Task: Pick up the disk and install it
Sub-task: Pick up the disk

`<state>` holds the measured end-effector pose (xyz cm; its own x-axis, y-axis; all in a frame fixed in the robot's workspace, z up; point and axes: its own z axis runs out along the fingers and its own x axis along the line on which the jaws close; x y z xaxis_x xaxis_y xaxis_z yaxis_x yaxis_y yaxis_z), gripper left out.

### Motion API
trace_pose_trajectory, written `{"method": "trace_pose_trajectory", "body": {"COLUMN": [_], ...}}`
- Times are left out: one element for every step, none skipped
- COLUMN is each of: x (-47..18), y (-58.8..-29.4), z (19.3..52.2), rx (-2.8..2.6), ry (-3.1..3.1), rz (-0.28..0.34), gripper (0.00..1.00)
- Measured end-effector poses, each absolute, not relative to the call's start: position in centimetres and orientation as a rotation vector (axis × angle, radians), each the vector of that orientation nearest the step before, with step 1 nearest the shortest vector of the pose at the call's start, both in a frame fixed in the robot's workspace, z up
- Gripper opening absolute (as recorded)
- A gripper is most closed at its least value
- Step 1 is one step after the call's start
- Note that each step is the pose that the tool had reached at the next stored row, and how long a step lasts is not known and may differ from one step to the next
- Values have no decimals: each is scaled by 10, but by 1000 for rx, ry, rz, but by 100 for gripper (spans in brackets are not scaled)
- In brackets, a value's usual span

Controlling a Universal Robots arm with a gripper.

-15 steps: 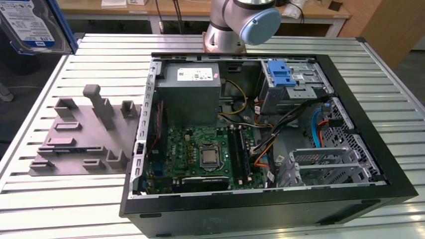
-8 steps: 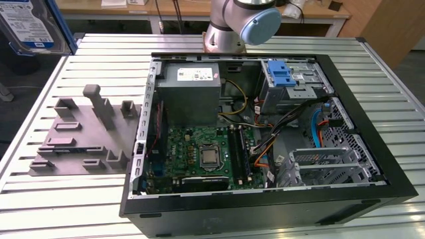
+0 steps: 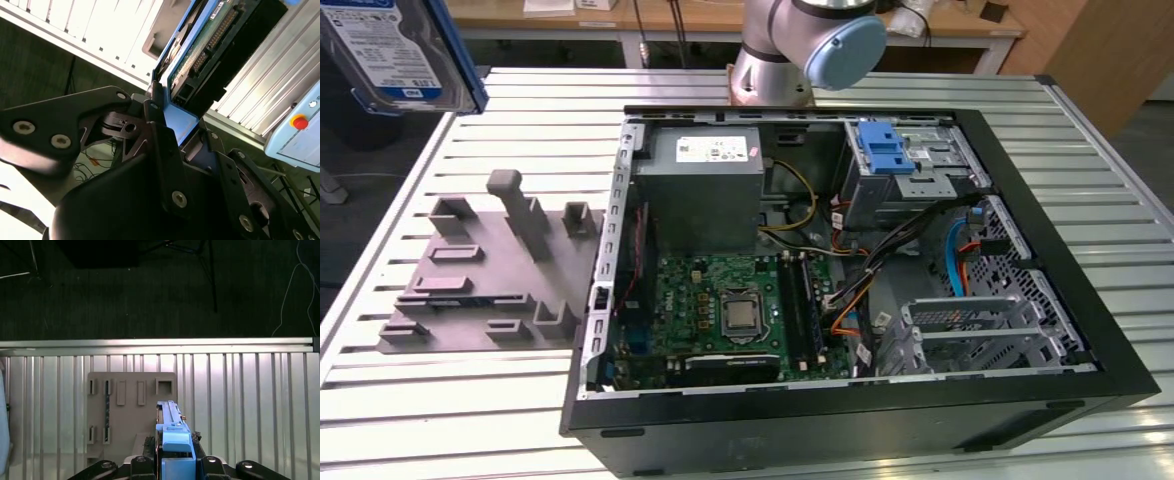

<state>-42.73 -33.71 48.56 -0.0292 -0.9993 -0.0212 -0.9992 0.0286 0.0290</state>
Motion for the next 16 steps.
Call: {"method": "trace_pose_trajectory", "body": {"x": [-425, -424, -422, -420, -418, -416, -413, -411, -409, -406, -405, -403, -402, -401, -401, -400], "y": [-337, -338, -338, -339, -339, -340, -340, -341, -341, -342, -342, -343, -344, -345, -346, -347], "z": [486, 486, 486, 486, 486, 486, 486, 486, 486, 486, 486, 486, 486, 486, 486, 486], "rx": [2185, 2185, 2185, 2185, 2185, 2185, 2185, 2185, 2185, 2185, 2185, 2185, 2185, 2185, 2185, 2185], "ry": [-2249, -2249, -2249, -2249, -2249, -2249, -2249, -2249, -2249, -2249, -2249, -2249, -2249, -2249, -2249, -2249], "rz": [-56, -56, -56, -56, -56, -56, -56, -56, -56, -56, -56, -56, -56, -56, -56, -56], "gripper": [36, 36, 36, 36, 36, 36, 36, 36, 36, 36, 36, 36, 36, 36, 36, 36]}}
